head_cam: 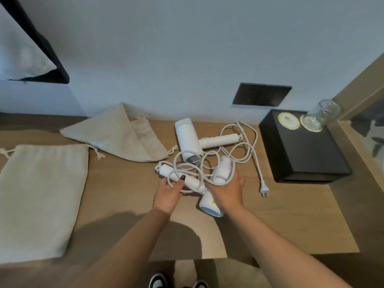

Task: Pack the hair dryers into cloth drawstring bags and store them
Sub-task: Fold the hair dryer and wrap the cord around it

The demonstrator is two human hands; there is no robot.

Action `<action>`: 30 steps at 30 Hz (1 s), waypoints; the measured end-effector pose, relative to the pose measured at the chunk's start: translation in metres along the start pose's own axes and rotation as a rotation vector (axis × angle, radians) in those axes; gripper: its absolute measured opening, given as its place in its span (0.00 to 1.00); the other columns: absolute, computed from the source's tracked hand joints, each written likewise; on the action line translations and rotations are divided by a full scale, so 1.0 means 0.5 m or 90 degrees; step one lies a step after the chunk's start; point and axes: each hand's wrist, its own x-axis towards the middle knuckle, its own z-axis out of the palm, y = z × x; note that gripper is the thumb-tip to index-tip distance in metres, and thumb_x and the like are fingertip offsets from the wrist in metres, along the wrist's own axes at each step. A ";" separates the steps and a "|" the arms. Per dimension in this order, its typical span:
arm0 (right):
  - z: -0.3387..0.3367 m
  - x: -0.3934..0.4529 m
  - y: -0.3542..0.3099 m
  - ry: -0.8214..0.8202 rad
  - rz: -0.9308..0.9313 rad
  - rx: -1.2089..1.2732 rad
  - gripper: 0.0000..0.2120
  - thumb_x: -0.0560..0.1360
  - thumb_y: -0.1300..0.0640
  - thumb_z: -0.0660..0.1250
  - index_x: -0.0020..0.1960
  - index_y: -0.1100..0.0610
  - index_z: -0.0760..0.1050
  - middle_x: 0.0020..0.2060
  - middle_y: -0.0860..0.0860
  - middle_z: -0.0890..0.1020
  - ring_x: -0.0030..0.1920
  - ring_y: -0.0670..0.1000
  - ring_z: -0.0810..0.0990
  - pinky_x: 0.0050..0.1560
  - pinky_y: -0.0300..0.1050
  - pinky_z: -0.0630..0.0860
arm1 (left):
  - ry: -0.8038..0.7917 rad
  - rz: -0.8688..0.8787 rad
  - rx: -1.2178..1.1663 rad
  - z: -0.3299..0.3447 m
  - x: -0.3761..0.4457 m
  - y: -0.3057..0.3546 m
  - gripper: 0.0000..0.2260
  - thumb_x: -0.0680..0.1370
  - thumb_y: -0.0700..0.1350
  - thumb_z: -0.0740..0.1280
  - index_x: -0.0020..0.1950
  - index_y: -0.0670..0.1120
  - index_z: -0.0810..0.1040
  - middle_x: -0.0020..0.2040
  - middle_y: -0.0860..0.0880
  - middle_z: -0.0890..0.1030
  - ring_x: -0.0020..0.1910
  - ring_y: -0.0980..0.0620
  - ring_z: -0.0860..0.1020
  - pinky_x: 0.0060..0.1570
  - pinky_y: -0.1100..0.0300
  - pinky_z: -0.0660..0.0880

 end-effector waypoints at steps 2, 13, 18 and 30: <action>0.002 0.011 0.003 -0.001 -0.006 -0.009 0.48 0.63 0.50 0.79 0.75 0.43 0.55 0.63 0.52 0.64 0.50 0.50 0.71 0.51 0.46 0.73 | 0.015 0.029 0.083 -0.011 0.009 -0.014 0.12 0.77 0.43 0.68 0.60 0.47 0.75 0.53 0.43 0.83 0.55 0.46 0.81 0.63 0.47 0.74; 0.012 0.053 0.098 -0.073 -0.124 0.152 0.32 0.75 0.46 0.67 0.75 0.41 0.58 0.68 0.48 0.67 0.66 0.44 0.70 0.68 0.54 0.70 | 0.129 0.358 0.422 -0.027 0.015 -0.055 0.16 0.79 0.40 0.65 0.66 0.42 0.70 0.51 0.48 0.76 0.50 0.53 0.74 0.58 0.54 0.73; 0.025 0.072 0.112 0.041 -0.223 0.152 0.26 0.74 0.43 0.61 0.69 0.52 0.69 0.58 0.47 0.73 0.56 0.34 0.73 0.53 0.28 0.71 | 0.144 0.610 0.567 -0.009 0.052 -0.042 0.12 0.75 0.47 0.61 0.56 0.43 0.74 0.53 0.44 0.77 0.52 0.49 0.70 0.52 0.48 0.69; 0.035 0.126 0.142 0.089 -0.266 0.218 0.10 0.79 0.56 0.63 0.58 0.45 0.73 0.54 0.39 0.72 0.48 0.28 0.73 0.40 0.24 0.72 | 0.178 0.766 0.406 -0.004 0.078 -0.057 0.16 0.70 0.44 0.64 0.58 0.51 0.69 0.59 0.54 0.70 0.59 0.55 0.69 0.59 0.50 0.66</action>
